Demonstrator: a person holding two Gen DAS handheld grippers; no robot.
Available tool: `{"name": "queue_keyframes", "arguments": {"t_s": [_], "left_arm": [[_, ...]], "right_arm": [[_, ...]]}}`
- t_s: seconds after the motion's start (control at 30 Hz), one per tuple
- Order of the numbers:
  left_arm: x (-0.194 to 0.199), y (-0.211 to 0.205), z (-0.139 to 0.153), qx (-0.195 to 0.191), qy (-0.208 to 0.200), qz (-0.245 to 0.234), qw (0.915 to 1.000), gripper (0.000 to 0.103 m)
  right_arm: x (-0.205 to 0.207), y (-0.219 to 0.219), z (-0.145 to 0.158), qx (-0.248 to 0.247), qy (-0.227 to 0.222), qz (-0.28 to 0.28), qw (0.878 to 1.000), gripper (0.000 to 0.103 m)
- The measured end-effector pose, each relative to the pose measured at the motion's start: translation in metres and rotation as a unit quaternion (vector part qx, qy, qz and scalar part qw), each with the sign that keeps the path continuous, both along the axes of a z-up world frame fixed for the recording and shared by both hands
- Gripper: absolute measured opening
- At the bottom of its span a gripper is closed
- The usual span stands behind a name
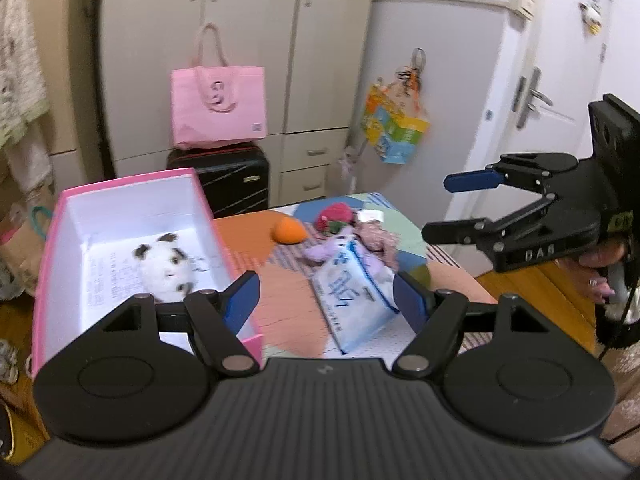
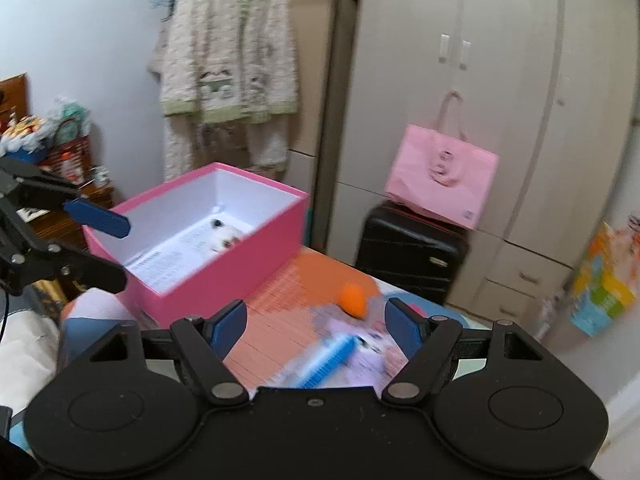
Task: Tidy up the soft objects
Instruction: 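Move the left tool to the white mesh bath puff while the right tool approaches the green sponge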
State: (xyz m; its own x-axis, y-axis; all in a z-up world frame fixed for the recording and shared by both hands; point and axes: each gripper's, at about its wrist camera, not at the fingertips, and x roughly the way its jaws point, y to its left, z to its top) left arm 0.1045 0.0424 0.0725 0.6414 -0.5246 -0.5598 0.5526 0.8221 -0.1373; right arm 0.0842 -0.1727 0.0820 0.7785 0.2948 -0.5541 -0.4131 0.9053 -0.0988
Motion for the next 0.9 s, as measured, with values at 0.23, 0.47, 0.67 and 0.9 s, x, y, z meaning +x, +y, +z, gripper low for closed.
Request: {"name": "queue_keyframes", "arguments": {"t_s": [0.23,0.47,0.67,0.9], "left_arm": [[-0.002,-0.045,-0.032,0.022,0.001,-0.044,0.9988,0.073],[0.009,-0.067,-0.069,0.023,0.046,-0.056,0.9971,0.073],[0.02,-0.08,-0.087,0.036,0.049,-0.036,0.9975,0.073],[0.017,-0.095,-0.082,0.017,-0.007,-0.03,0.9994,0.071]], "right_arm": [[-0.008,-0.038,-0.035,0.023,0.013,-0.029,0.999,0.08],[-0.008,-0.051,-0.072,0.022,0.029,-0.022,0.999,0.08],[-0.007,-0.041,-0.098,-0.015,0.034,0.012,0.999,0.08],[-0.004,-0.046,-0.115,-0.024,0.034,0.005,0.999,0.08]]}}
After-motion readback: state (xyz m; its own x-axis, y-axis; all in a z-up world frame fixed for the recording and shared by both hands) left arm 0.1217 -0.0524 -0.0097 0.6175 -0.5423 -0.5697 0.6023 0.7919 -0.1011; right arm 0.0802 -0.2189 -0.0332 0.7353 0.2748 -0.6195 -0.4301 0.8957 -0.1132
